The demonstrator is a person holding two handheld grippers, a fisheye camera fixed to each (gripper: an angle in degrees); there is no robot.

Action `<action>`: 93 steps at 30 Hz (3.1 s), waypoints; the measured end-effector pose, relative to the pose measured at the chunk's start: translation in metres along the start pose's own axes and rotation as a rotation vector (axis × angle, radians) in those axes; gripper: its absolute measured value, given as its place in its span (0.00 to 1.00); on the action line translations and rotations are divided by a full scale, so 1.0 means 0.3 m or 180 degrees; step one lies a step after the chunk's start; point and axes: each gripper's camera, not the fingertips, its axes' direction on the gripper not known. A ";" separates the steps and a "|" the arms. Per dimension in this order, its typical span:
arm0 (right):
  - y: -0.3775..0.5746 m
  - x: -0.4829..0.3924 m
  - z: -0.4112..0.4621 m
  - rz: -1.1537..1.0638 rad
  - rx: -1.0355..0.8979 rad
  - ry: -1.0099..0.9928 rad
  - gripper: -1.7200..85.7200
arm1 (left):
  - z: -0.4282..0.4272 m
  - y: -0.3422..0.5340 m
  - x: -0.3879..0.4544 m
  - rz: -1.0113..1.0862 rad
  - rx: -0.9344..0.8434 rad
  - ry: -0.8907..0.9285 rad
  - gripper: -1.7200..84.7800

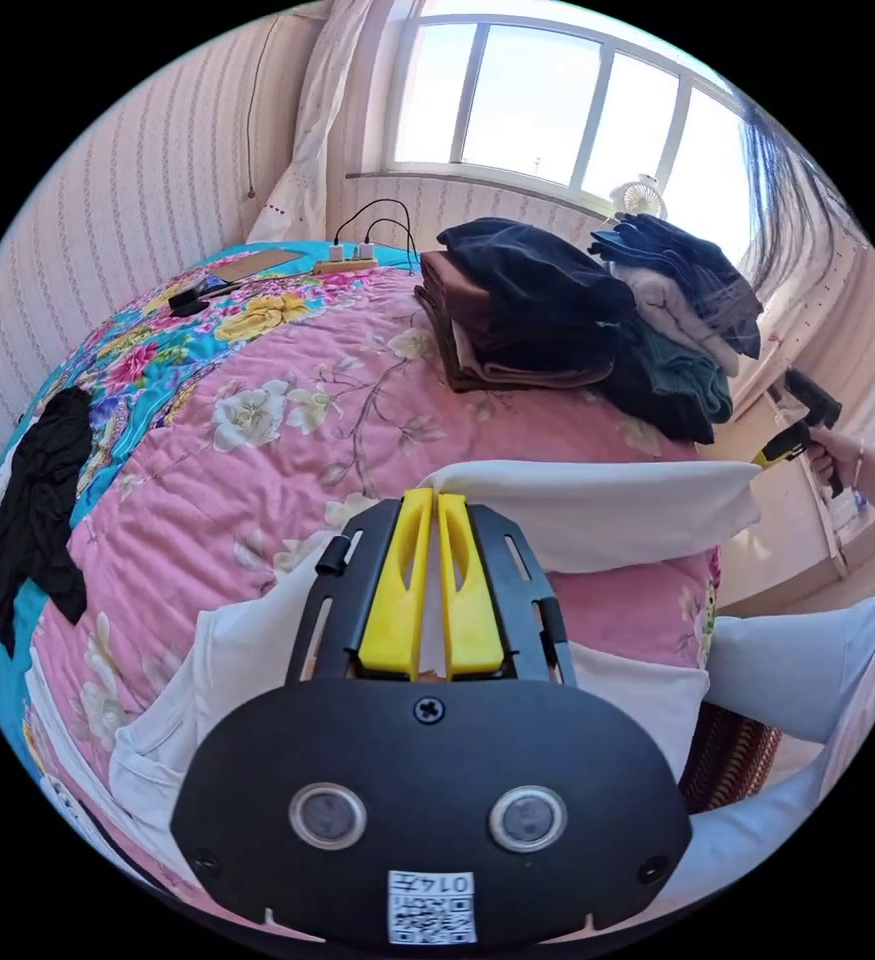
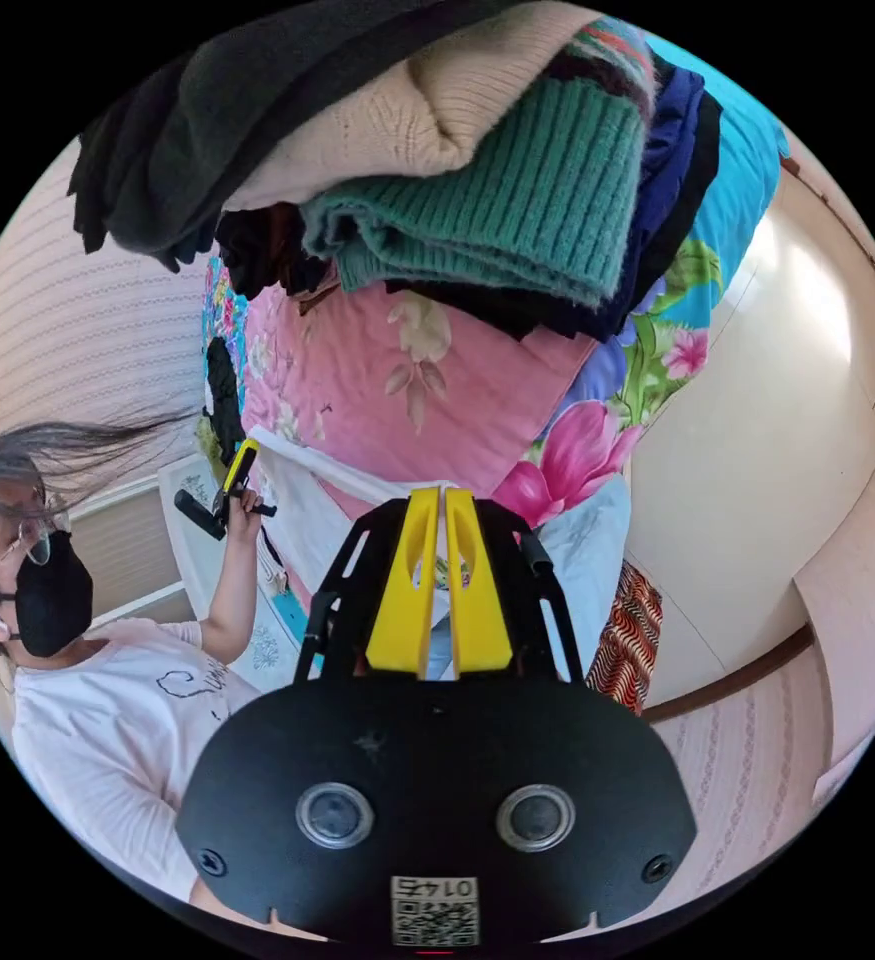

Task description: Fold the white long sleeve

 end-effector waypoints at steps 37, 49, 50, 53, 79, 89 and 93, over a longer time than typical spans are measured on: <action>-0.103 0.173 0.126 -0.0191 0.0427 0.0910 0.02 | 0.292 -0.159 -0.263 -0.0250 -0.1444 -0.0045 0.08; -0.114 0.071 0.234 -0.0303 0.0466 0.0617 0.09 | 0.029 -0.234 -0.417 -0.0532 -0.1214 -0.0944 0.10; -0.113 0.059 0.241 -0.0312 0.0480 0.0579 0.09 | 0.037 -0.230 -0.441 -0.0622 -0.1252 -0.0746 0.11; -0.116 0.024 0.269 -0.0354 0.0443 0.0554 0.11 | 0.071 -0.210 -0.467 -0.0773 -0.1499 -0.0494 0.11; -0.032 -0.327 0.493 -0.0185 0.0442 0.0507 0.03 | -0.257 -0.084 -0.491 -0.1345 -0.1149 -0.0585 0.02; 0.006 -0.588 0.637 -0.0256 0.0242 0.0945 0.03 | -0.859 0.096 -0.375 -0.1826 -0.0241 -0.0759 0.10; 0.051 -0.827 0.761 -0.0689 0.0077 0.1440 0.03 | -1.270 0.342 -0.251 -0.2237 0.0383 -0.1287 0.09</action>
